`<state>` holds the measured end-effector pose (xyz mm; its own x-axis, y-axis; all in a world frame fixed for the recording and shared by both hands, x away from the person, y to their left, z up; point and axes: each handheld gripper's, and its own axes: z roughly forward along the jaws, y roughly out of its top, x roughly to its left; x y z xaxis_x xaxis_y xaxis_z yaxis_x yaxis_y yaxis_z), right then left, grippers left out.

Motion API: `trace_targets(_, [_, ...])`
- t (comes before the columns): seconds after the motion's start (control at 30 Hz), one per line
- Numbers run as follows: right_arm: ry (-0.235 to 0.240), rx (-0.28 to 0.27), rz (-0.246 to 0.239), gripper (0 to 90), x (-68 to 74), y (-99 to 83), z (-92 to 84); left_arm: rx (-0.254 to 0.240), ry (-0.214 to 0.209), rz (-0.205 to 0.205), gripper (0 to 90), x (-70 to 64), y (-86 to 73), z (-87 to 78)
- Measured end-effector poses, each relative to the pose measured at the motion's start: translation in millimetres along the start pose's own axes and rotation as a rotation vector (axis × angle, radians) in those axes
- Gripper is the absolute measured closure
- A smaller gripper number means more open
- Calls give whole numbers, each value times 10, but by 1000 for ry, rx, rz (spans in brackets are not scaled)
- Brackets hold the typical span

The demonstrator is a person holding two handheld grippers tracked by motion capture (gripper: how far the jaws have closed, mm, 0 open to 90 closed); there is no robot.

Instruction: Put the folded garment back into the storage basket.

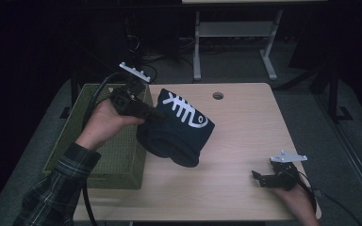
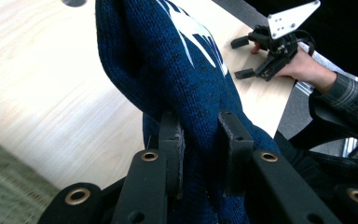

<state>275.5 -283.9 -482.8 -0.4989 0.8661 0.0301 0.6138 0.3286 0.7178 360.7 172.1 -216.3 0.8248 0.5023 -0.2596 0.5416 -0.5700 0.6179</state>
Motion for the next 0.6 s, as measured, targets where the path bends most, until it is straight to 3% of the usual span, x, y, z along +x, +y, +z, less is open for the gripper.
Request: trace_targets(0.6, [-2, 0, 1, 103, -1, 0, -1, -60, 85, -84, 745, 185, -264, -641])
